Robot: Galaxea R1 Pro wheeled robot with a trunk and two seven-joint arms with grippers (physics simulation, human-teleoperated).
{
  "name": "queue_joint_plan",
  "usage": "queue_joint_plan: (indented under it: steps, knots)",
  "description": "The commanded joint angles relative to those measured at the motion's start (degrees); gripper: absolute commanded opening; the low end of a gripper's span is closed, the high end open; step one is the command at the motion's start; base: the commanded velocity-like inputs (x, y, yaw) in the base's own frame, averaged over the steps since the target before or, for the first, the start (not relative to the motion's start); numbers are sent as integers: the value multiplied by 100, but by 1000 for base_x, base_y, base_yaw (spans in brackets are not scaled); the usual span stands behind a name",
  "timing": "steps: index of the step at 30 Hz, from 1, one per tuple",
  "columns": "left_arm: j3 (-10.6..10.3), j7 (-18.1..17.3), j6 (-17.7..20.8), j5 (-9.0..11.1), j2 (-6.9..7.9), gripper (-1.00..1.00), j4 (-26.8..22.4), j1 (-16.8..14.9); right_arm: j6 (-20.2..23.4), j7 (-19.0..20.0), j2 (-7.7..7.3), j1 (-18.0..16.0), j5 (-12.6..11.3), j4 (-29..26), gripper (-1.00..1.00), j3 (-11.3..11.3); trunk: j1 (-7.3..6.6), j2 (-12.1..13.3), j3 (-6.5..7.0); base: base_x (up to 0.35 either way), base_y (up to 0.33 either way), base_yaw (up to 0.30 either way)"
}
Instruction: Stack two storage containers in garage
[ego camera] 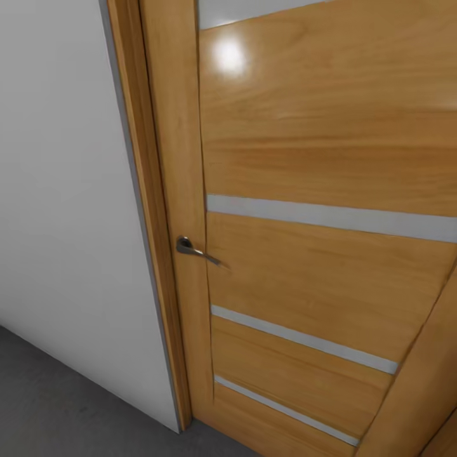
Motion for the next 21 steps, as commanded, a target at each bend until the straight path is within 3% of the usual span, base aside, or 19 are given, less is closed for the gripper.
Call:
queue_joint_plan:
  steps: [1, 12, 21]
  knots:
    - [0, 1, -13, 54, -1, 100, 0, -1, -17, -19, 2, -1, -51, 1, 100, 49, 3, -2, -5, 310, 143, 0]
    - [0, 1, -15, 55, -4, 100, -2, -1, -21, -19, 6, -1, -49, 1, 100, 49, 3, -2, -5, 303, 142, 0]
    - [0, 6, -21, 46, -10, 100, -2, -1, -17, -19, 3, -1, -51, 1, 100, 49, 3, -2, -5, 58, 28, -145]
